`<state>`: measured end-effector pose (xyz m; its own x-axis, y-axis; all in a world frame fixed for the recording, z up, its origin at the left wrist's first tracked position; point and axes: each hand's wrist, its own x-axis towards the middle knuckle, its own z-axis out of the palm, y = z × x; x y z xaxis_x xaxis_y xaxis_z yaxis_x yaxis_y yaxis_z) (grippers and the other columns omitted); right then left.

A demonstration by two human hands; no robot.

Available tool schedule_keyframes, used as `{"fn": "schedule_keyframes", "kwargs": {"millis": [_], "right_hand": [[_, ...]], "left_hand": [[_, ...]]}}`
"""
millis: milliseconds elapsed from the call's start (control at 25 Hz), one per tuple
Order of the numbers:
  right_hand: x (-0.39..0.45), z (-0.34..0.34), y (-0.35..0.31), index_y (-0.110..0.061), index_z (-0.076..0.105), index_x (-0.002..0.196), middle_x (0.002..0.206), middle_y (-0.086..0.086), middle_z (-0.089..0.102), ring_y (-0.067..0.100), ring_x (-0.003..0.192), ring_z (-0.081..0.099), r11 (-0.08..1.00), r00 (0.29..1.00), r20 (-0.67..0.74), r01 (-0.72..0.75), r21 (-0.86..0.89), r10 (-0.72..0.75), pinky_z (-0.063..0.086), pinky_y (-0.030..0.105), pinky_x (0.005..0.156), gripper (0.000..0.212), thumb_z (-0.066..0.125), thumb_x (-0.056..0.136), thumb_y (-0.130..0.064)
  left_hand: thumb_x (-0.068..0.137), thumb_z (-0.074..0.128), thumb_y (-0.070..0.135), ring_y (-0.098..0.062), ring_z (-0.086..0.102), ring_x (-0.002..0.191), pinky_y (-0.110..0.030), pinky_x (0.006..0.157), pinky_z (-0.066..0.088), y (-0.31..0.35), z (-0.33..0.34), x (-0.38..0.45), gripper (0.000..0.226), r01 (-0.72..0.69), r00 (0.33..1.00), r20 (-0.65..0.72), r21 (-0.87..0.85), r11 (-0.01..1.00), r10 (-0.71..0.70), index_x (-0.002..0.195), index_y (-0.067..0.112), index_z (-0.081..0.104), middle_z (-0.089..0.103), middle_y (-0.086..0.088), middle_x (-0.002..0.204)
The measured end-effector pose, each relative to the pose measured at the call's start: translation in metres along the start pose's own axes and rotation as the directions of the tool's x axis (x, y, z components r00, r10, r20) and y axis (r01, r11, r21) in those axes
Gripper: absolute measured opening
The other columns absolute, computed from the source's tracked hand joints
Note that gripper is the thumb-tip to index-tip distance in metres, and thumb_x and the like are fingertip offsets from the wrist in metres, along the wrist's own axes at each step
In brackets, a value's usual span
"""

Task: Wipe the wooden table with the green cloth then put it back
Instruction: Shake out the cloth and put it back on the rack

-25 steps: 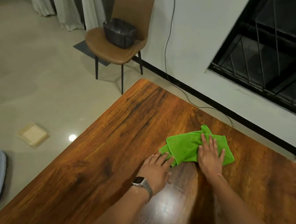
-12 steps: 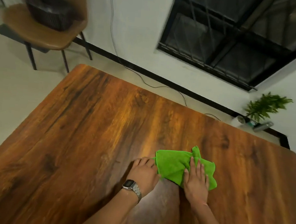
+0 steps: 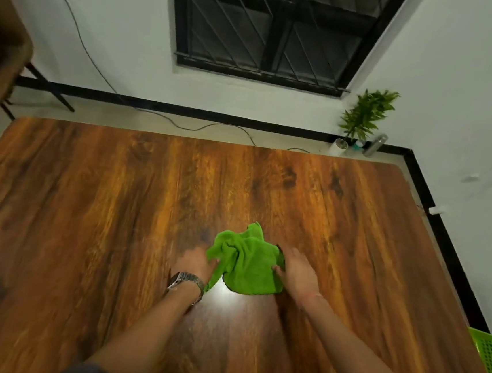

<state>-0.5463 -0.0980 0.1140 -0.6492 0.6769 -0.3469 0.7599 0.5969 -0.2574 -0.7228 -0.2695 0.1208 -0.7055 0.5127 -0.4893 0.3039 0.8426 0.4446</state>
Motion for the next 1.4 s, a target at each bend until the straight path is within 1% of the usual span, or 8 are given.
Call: {"fn": "schedule_keyframes", "kwargs": {"millis": [240,400,480,560,720,800,1080,1400], "right_hand": [[-0.019,-0.01,0.022,-0.019,0.058,0.08,0.082,0.008,0.068,0.027,0.079,0.063,0.937,0.994,-0.059,0.104,0.334,-0.089,0.047,0.035,0.067,0.009,0.065,0.077,-0.015],[-0.032,-0.035,0.03,-0.013,0.067,0.091,0.079,-0.001,0.065,0.009,0.069,0.057,0.819,0.983,-0.082,0.184,0.544,-0.167,0.042,0.015,0.063,0.019,0.062,0.077,-0.001],[-0.034,-0.052,0.036,-0.014,0.07,0.095,0.072,-0.006,0.064,0.005,0.063,0.057,0.786,0.981,-0.044,0.179,0.592,-0.19,0.05,0.02,0.066,0.023,0.06,0.079,-0.001],[-0.038,-0.073,0.043,-0.013,0.071,0.087,0.068,-0.002,0.065,0.01,0.059,0.06,0.766,0.984,-0.026,0.152,0.624,-0.174,0.056,0.037,0.067,0.012,0.062,0.081,-0.006],[-0.049,-0.123,0.066,-0.008,0.066,0.075,0.065,0.002,0.059,0.004,0.053,0.058,0.802,0.979,-0.064,0.196,0.564,-0.194,0.043,0.015,0.052,0.018,0.073,0.084,-0.022],[-0.05,-0.145,0.084,-0.021,0.062,0.071,0.069,0.002,0.062,0.014,0.066,0.059,0.868,0.966,-0.177,0.249,0.43,-0.189,0.044,0.028,0.061,0.017,0.072,0.083,-0.028],[-0.098,-0.221,0.171,-0.017,0.072,0.082,0.075,-0.005,0.068,0.009,0.069,0.062,0.876,0.915,-0.397,0.13,0.465,0.075,0.047,0.02,0.066,0.005,0.076,0.079,-0.019],[-0.257,-0.261,0.293,-0.009,0.075,0.088,0.061,-0.014,0.061,-0.004,0.053,0.054,0.847,0.717,-0.543,-0.128,0.515,0.438,0.042,0.021,0.061,0.016,0.078,0.076,-0.019]], "left_hand": [[0.085,0.063,0.028,-0.031,0.058,0.101,-0.035,0.079,0.047,0.012,0.002,-0.041,0.031,-0.126,0.984,-0.123,0.031,0.992,0.129,0.113,0.016,0.057,0.054,-0.01,0.114],[0.081,0.066,0.019,-0.027,0.058,0.091,-0.031,0.066,0.038,0.023,-0.018,-0.062,0.017,-0.216,0.958,-0.17,0.092,0.972,0.229,0.095,0.015,0.059,0.06,-0.007,0.098],[0.081,0.066,0.017,-0.026,0.06,0.087,-0.029,0.063,0.036,0.029,-0.032,-0.073,0.013,-0.231,0.949,-0.197,0.092,0.969,0.245,0.093,0.016,0.06,0.064,-0.005,0.093],[0.083,0.066,0.019,-0.025,0.06,0.09,-0.028,0.066,0.035,0.036,-0.048,-0.082,0.013,-0.262,0.938,-0.201,0.127,0.957,0.283,0.096,0.016,0.063,0.065,-0.004,0.096],[0.084,0.061,0.019,-0.022,0.057,0.084,-0.028,0.065,0.036,0.066,-0.075,-0.094,0.013,-0.344,0.913,-0.15,0.22,0.913,0.38,0.094,0.012,0.065,0.064,-0.006,0.096],[0.081,0.061,0.017,-0.02,0.056,0.079,-0.028,0.062,0.038,0.088,-0.086,-0.095,0.006,-0.358,0.906,-0.127,0.28,0.89,0.405,0.087,0.014,0.061,0.063,-0.005,0.09],[0.079,0.072,0.026,-0.019,0.054,0.07,-0.029,0.056,0.034,0.194,-0.091,-0.1,0.019,-0.56,0.792,-0.081,0.299,0.773,0.605,0.077,0.025,0.052,0.058,0.003,0.072],[0.086,0.064,0.035,-0.031,0.061,0.08,-0.04,0.067,0.05,0.335,-0.014,-0.146,0.014,-0.836,0.508,0.055,0.272,0.477,0.859,0.09,0.022,0.06,0.066,-0.006,0.085]]}}
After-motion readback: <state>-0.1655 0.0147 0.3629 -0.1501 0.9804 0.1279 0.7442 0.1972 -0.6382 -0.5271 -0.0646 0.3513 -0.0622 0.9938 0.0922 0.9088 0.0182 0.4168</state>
